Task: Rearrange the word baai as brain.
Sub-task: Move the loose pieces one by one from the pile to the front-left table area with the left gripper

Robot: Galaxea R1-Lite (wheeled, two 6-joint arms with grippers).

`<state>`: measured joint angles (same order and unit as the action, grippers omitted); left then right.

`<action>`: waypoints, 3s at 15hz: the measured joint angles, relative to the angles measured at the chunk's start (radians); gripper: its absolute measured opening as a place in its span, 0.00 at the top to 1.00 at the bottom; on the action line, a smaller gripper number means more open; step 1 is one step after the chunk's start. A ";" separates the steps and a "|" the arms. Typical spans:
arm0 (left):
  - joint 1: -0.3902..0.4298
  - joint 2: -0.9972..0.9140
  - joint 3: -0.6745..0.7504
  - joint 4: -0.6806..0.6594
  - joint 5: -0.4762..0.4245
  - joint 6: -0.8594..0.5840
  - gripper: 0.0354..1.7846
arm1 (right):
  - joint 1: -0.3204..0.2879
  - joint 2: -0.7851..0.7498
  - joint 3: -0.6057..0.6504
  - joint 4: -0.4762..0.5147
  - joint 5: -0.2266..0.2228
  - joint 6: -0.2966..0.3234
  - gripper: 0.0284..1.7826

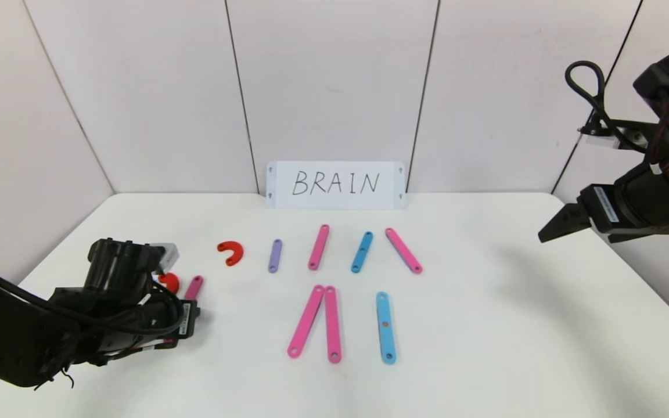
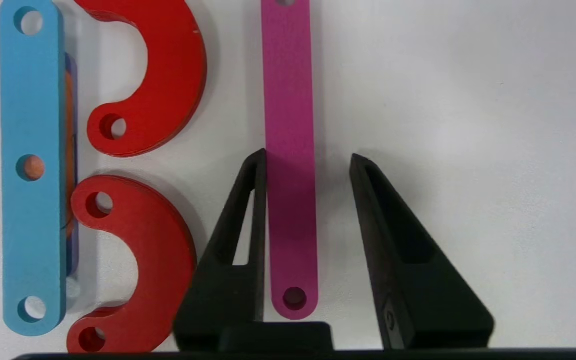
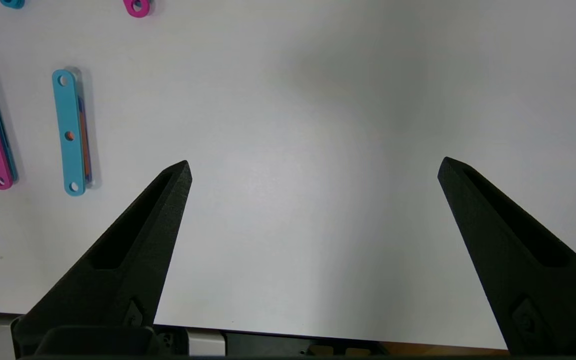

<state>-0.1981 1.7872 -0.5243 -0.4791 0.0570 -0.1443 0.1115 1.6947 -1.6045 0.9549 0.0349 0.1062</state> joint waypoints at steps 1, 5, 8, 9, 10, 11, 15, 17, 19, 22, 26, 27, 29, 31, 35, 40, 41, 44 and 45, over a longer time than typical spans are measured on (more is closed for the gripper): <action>-0.009 0.000 0.000 0.000 0.001 -0.002 0.51 | 0.000 -0.001 0.000 0.000 0.000 0.000 0.03; -0.017 -0.001 0.000 -0.001 0.002 -0.005 0.18 | 0.000 -0.001 0.000 0.000 0.001 0.000 0.03; -0.021 -0.002 0.000 -0.001 0.001 -0.008 0.07 | 0.000 -0.002 0.000 0.000 0.000 0.000 0.03; -0.021 -0.002 0.000 -0.001 0.001 -0.009 0.06 | -0.001 -0.002 0.000 0.000 0.000 0.000 0.03; -0.021 -0.002 0.000 -0.001 0.001 -0.009 0.06 | -0.002 -0.002 0.000 0.000 0.000 0.000 0.03; -0.021 -0.002 0.000 -0.001 0.001 -0.009 0.06 | -0.003 -0.003 -0.001 0.000 0.001 0.000 0.03; -0.031 -0.003 -0.001 -0.001 0.002 -0.012 0.06 | -0.013 -0.008 -0.005 -0.002 0.003 0.000 0.03; -0.047 -0.004 -0.002 -0.001 0.003 -0.020 0.06 | -0.015 -0.009 -0.005 -0.001 0.003 0.000 0.03; -0.051 -0.006 -0.008 0.000 0.003 -0.049 0.06 | -0.015 -0.009 -0.005 -0.001 0.003 0.001 0.03; -0.055 -0.007 -0.011 0.000 0.003 -0.053 0.06 | -0.015 -0.009 -0.005 -0.001 0.003 0.000 0.03; -0.071 -0.008 -0.005 -0.001 0.003 -0.054 0.06 | -0.015 -0.009 -0.004 -0.001 0.003 0.001 0.03; -0.073 -0.008 -0.004 -0.001 0.003 -0.053 0.06 | -0.015 -0.009 -0.004 -0.001 0.003 0.000 0.03; -0.084 -0.008 -0.003 -0.002 0.004 -0.054 0.06 | -0.015 -0.009 -0.003 0.000 0.003 0.000 0.03; -0.089 -0.009 -0.003 -0.003 0.004 -0.057 0.06 | -0.015 -0.009 -0.003 0.000 0.003 0.000 0.03; -0.090 -0.008 -0.010 -0.002 0.017 -0.064 0.06 | -0.008 -0.009 0.000 0.000 0.003 -0.003 0.03; -0.061 0.005 -0.031 -0.002 0.024 -0.058 0.06 | -0.006 -0.009 0.001 0.000 0.001 -0.005 0.03; -0.058 0.006 -0.034 -0.001 0.023 -0.055 0.06 | -0.006 -0.009 0.001 0.000 0.002 -0.005 0.03; -0.064 0.005 -0.038 0.000 0.020 -0.055 0.06 | -0.006 -0.009 0.001 0.000 0.001 -0.006 0.03; -0.069 0.005 -0.038 0.001 0.020 -0.056 0.06 | -0.006 -0.009 0.001 0.000 0.001 -0.005 0.03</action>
<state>-0.2674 1.7923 -0.5619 -0.4785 0.0772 -0.2006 0.1053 1.6855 -1.6030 0.9549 0.0364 0.1009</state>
